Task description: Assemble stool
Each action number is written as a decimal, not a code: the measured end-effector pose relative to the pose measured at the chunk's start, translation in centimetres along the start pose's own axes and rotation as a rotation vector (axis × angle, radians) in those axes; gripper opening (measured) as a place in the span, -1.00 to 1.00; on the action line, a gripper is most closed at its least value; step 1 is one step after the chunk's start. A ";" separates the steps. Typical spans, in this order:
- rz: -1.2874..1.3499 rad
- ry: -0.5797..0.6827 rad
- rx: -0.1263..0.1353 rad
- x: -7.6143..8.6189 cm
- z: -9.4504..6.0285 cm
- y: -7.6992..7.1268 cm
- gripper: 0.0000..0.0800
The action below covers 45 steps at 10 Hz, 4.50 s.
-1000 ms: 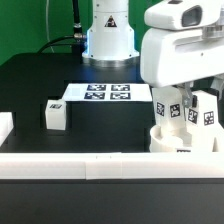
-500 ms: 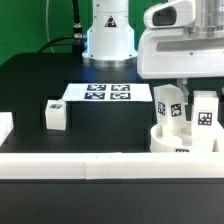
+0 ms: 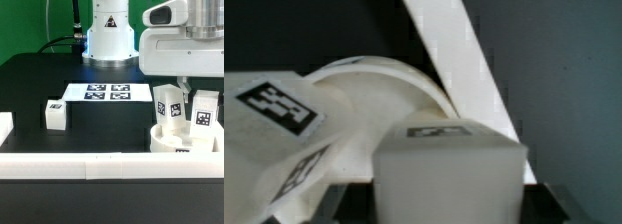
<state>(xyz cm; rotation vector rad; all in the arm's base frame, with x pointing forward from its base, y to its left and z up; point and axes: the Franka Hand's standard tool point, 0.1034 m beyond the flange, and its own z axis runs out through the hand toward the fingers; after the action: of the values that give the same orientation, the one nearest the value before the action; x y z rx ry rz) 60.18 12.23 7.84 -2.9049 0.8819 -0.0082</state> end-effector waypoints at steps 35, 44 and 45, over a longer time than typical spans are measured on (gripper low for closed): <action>1.197 -0.016 0.255 7.6 -5.8 11.2 0.62; 0.386 0.044 0.078 8.2 -4.9 9.9 0.62; 0.311 0.047 0.076 8.3 -4.9 10.0 0.62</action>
Offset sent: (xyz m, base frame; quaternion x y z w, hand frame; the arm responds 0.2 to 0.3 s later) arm -0.0101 -0.0109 -0.0070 -0.0025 -0.0111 0.3199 0.9474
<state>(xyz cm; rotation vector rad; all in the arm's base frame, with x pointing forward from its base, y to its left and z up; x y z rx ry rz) 61.34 -1.10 11.48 -2.6775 1.3004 -0.0836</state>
